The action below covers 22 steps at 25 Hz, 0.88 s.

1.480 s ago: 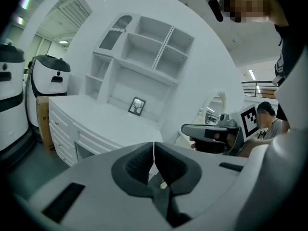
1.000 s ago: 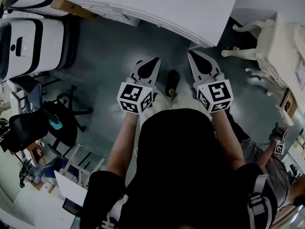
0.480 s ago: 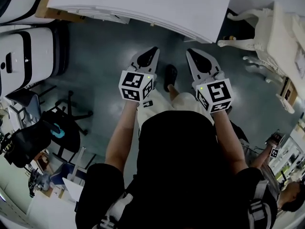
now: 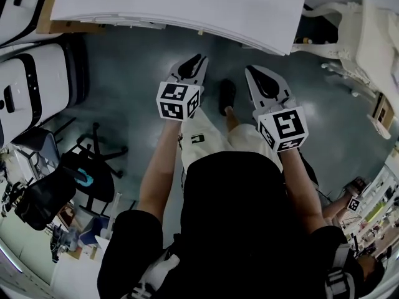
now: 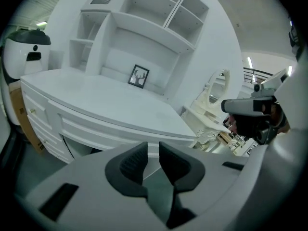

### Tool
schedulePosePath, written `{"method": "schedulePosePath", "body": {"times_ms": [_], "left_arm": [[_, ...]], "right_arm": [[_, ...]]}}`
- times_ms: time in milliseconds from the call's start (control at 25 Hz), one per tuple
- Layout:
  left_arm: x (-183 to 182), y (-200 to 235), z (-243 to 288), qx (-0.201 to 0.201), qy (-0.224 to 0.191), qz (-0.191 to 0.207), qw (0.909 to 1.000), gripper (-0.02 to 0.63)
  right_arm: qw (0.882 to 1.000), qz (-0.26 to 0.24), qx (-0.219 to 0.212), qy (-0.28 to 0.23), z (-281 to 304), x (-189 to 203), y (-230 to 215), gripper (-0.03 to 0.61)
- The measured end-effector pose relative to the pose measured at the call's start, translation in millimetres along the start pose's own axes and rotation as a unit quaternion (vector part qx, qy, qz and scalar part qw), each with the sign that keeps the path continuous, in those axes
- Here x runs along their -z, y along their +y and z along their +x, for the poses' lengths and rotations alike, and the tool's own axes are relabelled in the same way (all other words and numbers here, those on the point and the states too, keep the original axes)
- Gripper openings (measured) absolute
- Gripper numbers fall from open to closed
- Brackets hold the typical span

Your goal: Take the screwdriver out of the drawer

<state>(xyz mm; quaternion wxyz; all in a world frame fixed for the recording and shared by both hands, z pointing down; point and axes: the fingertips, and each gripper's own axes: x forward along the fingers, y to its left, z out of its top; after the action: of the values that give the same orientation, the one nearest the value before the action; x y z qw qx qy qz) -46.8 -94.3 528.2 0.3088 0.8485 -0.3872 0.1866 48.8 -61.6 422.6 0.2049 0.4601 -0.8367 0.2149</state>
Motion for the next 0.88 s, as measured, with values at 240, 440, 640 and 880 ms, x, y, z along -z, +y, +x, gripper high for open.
{"method": "schedulePosePath", "body": {"times_ms": [240,440,640,880], "left_arm": [[10.9,29.2,35.5,-0.001,0.026,0.005,0.9997,0.107],[19.9,46.6,67.9,-0.006,0.043,0.014,0.9989,0.147],[33.4,68.7,92.7,-0.023,0.051,0.009,0.9984,0.164],[50.3,85.1,119.2,-0.039,0.057,-0.002,0.9976,0.164]], "right_arm": [[0.999,0.021,0.023,0.010,11.4,9.9,-10.0,0.018],[0.999,0.032,0.034,0.019,16.5,21.2,-19.9,0.018],[0.999,0.028,0.033,0.028,29.4,30.3,-17.5,0.018],[0.999,0.022,0.025,0.039,38.9,40.9,-16.4,0.018]]}}
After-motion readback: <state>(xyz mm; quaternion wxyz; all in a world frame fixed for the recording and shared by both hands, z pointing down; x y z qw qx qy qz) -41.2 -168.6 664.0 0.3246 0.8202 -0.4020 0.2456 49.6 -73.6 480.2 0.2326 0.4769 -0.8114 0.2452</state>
